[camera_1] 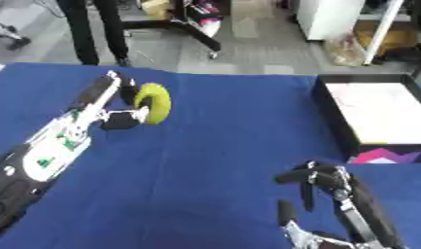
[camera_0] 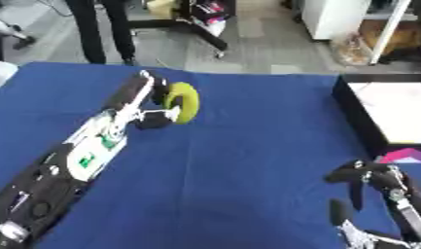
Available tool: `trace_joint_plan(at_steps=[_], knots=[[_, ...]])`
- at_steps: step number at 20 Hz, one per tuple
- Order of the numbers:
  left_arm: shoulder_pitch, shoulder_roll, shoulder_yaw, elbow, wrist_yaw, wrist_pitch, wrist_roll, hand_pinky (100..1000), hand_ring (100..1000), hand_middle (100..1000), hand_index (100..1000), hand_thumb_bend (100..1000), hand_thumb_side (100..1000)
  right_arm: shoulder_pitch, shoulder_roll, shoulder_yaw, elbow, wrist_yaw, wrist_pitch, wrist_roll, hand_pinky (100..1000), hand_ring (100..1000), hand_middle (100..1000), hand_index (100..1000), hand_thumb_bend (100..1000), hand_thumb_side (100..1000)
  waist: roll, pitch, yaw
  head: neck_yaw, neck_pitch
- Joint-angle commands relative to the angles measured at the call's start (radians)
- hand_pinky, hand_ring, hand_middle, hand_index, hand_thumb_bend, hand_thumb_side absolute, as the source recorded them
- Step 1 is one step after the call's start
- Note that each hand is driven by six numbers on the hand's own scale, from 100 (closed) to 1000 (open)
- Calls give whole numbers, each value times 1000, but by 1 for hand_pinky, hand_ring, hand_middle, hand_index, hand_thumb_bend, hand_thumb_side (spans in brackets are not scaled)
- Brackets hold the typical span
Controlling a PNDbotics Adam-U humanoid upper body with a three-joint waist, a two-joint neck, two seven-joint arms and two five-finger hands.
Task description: Pick up the objects with one hand, pass them to the other hand, and then place them into the box on the other side of the table.
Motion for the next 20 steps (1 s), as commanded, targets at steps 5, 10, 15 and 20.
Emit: trace_joint_plan(at_steps=[5,10,15,20], knots=[[0,46,-8,-185,107,68,-101,622,450,348,486,100,217,-50,-41,-17,-21,40,-38,-16,696,685,479,869,100,100,-1,-16,3,-11,9],[10,60,-18,-304,180,140,-155,625,454,354,491,100,219,-95,-62,-41,-21,112,-102,4,707,708,505,916,100,100,0,-18,3,-21,15],[12,71,-13,-380,254,189,-178,626,453,354,491,100,224,-121,-75,-47,-21,187,-134,-30,613,633,494,915,100,100,0,-19,4,-34,19],[-12,66,-39,-413,329,187,-214,626,453,353,490,100,231,-176,-104,-6,-21,261,-197,-76,609,631,525,929,100,100,-1,-22,7,-49,24]])
